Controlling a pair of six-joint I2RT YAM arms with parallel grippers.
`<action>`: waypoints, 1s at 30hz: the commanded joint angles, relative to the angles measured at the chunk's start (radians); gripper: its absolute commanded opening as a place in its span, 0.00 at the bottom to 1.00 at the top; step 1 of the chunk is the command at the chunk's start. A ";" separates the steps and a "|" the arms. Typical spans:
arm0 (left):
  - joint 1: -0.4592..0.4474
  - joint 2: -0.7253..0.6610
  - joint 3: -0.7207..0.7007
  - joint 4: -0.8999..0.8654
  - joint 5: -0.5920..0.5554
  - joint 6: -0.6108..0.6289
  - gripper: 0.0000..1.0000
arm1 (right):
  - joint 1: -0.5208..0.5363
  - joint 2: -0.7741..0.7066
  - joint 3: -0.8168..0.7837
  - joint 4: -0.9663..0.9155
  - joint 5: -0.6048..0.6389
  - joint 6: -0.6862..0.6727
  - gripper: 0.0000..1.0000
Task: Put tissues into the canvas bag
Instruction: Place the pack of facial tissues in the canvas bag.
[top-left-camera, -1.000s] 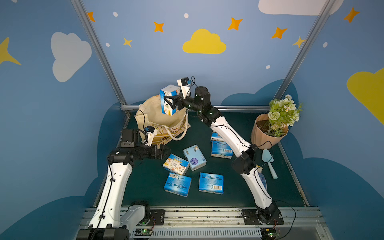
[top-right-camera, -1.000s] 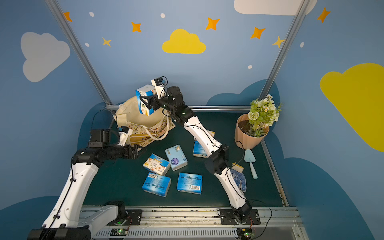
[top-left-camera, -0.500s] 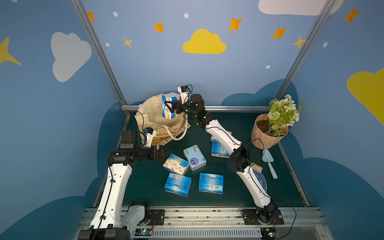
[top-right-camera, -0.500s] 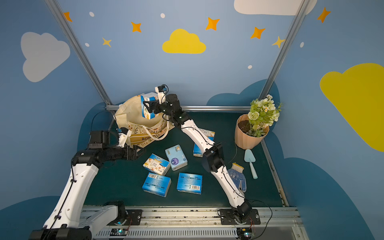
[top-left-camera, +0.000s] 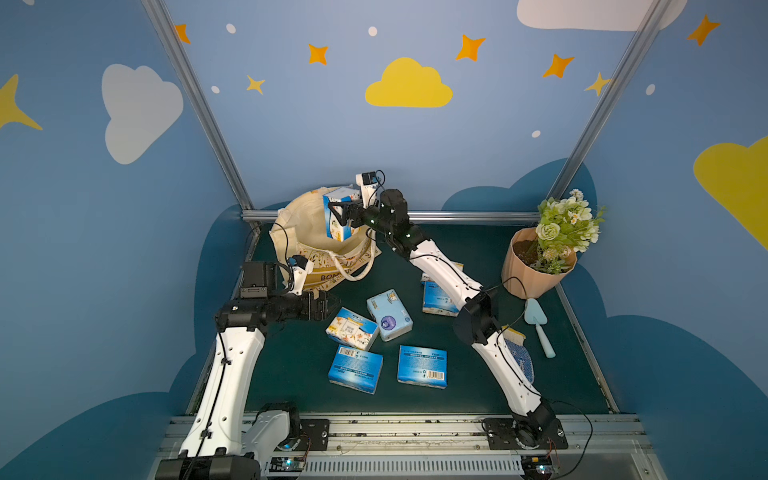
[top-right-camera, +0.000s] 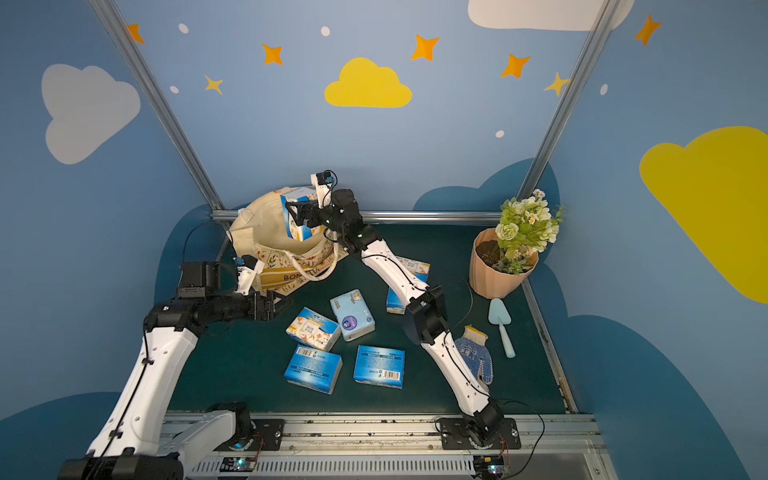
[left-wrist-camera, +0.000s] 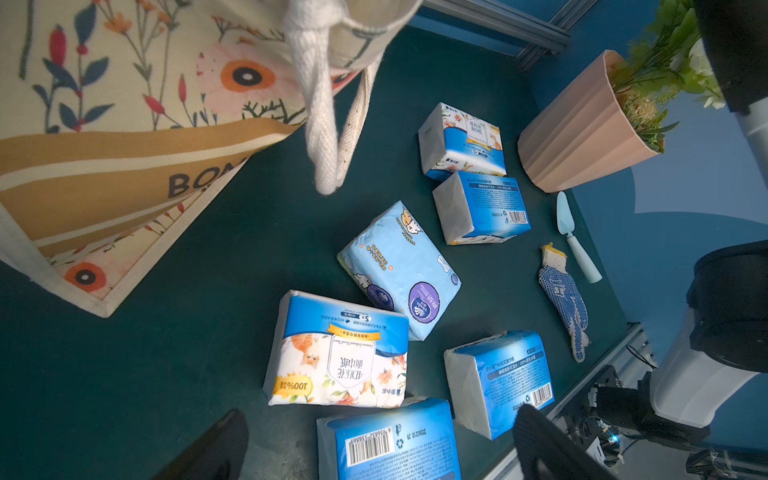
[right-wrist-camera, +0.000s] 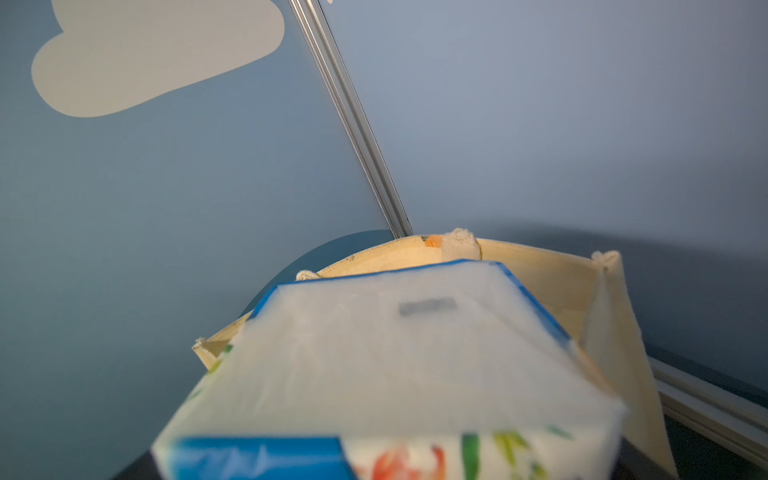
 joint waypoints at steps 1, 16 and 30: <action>0.004 -0.008 -0.008 0.016 0.021 -0.007 1.00 | 0.000 0.010 0.032 0.034 0.003 0.002 0.96; 0.005 0.001 -0.007 0.022 0.024 -0.013 1.00 | -0.001 0.025 0.065 0.001 -0.016 -0.044 0.96; 0.005 0.000 -0.003 0.020 0.028 -0.013 1.00 | -0.043 -0.016 0.058 -0.060 -0.032 0.013 0.97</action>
